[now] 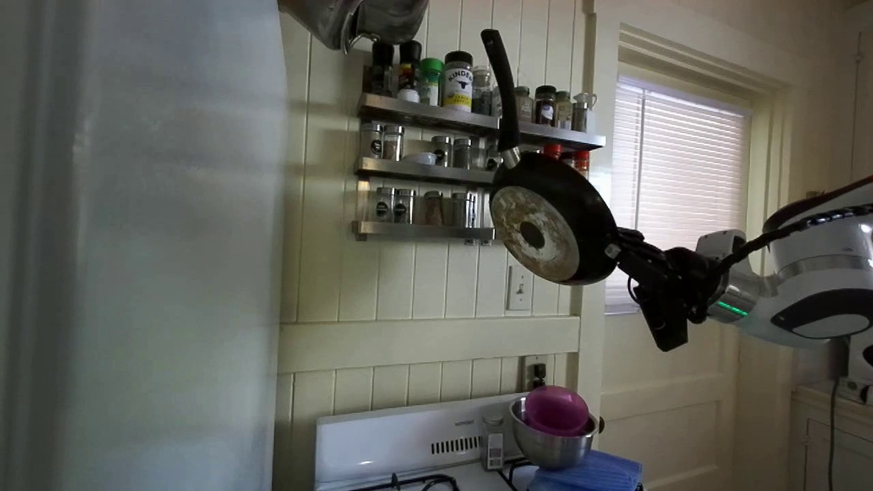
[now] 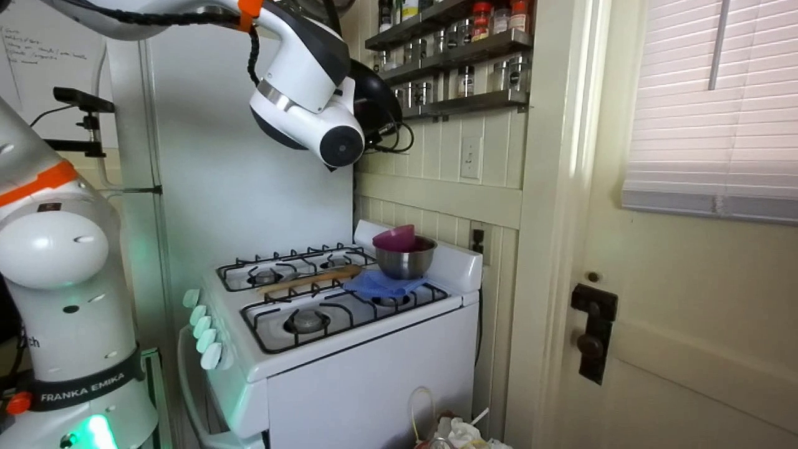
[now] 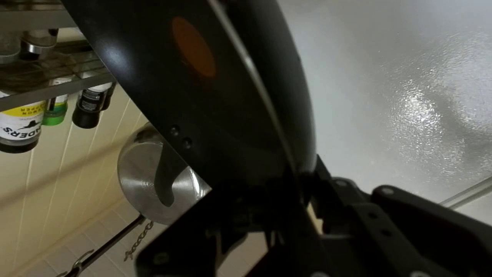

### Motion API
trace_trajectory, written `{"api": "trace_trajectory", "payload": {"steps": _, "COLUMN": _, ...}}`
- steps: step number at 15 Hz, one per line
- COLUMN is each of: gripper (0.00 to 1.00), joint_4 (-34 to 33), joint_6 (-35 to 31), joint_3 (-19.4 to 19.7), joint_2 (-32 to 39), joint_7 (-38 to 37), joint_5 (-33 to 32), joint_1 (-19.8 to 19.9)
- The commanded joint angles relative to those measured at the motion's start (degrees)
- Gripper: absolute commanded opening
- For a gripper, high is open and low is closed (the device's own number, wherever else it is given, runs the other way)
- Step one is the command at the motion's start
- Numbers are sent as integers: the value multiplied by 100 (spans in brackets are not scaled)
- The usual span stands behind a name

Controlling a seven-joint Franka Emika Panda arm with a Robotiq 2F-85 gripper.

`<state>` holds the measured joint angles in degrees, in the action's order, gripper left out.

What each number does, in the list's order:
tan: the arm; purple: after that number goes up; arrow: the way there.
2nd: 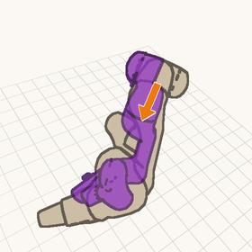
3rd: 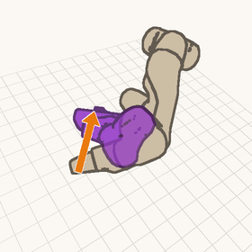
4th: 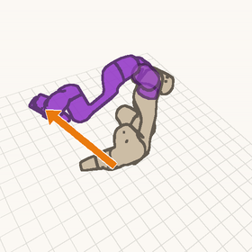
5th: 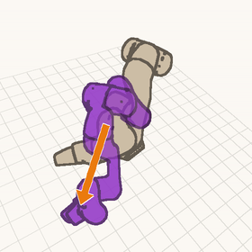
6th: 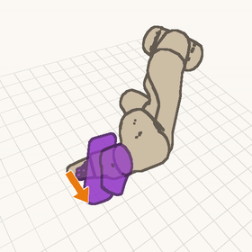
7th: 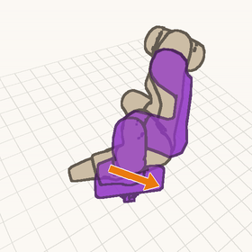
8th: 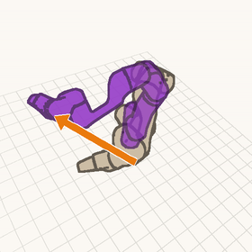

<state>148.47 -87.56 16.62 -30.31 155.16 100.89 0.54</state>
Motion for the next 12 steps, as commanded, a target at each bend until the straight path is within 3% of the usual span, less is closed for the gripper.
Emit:
{"api": "trace_trajectory", "payload": {"steps": 1, "gripper": 2, "joint_4": -43, "joint_6": 359, "joint_3": -460, "joint_2": -35, "joint_7": 6, "joint_5": 562, "joint_1": 492}}
{"api": "trace_trajectory", "payload": {"steps": 12, "gripper": 2, "joint_4": -76, "joint_6": 831, "joint_3": -722, "joint_2": -431, "joint_7": -1374, "joint_5": 620, "joint_1": 926}}
